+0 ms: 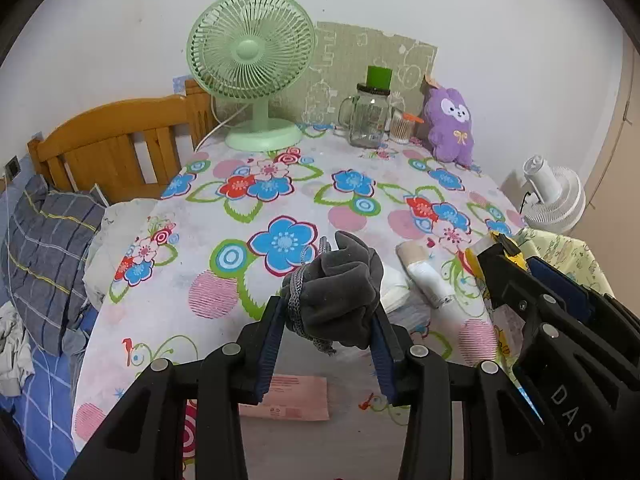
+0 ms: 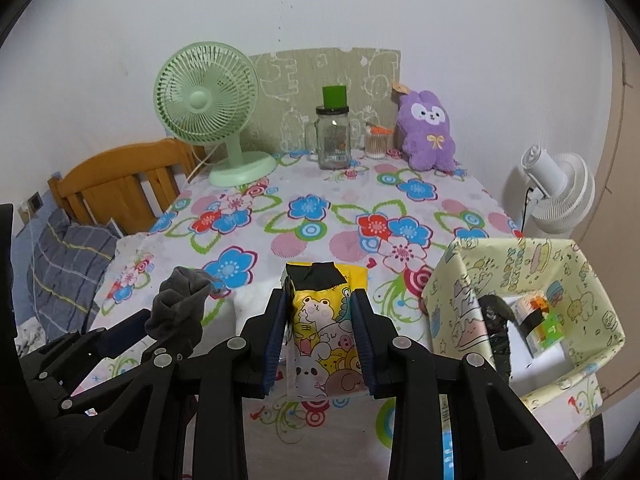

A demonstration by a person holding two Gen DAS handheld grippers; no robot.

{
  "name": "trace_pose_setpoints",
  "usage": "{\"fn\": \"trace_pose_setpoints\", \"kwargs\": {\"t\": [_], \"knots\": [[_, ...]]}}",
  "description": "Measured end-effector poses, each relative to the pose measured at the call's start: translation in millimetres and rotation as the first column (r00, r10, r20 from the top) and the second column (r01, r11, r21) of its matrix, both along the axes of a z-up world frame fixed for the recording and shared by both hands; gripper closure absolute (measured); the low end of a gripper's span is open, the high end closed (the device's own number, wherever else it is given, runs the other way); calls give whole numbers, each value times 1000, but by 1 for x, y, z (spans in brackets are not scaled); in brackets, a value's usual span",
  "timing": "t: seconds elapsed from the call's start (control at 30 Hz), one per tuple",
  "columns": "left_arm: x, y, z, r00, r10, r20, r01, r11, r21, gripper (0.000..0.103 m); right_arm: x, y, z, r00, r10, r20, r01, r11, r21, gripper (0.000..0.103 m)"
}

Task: Organize soft objects
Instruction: 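Carry the grey sock and yellow tissue pack over the patterned box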

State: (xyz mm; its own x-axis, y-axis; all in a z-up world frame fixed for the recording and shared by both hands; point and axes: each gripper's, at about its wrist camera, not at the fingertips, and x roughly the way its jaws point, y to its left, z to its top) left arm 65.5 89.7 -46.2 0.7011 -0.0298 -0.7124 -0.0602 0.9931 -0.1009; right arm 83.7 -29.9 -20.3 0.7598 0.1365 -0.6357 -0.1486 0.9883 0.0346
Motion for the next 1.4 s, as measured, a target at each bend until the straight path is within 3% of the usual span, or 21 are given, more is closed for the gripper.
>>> {"fn": "trace_pose_setpoints", "kwargs": {"t": [0.7,1.4], "knots": [[-7,-52,30,998,-25,65,24,999,22,61,-10,-53,30,998,-40,58,38,999,38,67],[-6,-112,41,995,-35,92,31,998,50,61,-8,-116,41,995,-41,90,34,996,87,67]]}}
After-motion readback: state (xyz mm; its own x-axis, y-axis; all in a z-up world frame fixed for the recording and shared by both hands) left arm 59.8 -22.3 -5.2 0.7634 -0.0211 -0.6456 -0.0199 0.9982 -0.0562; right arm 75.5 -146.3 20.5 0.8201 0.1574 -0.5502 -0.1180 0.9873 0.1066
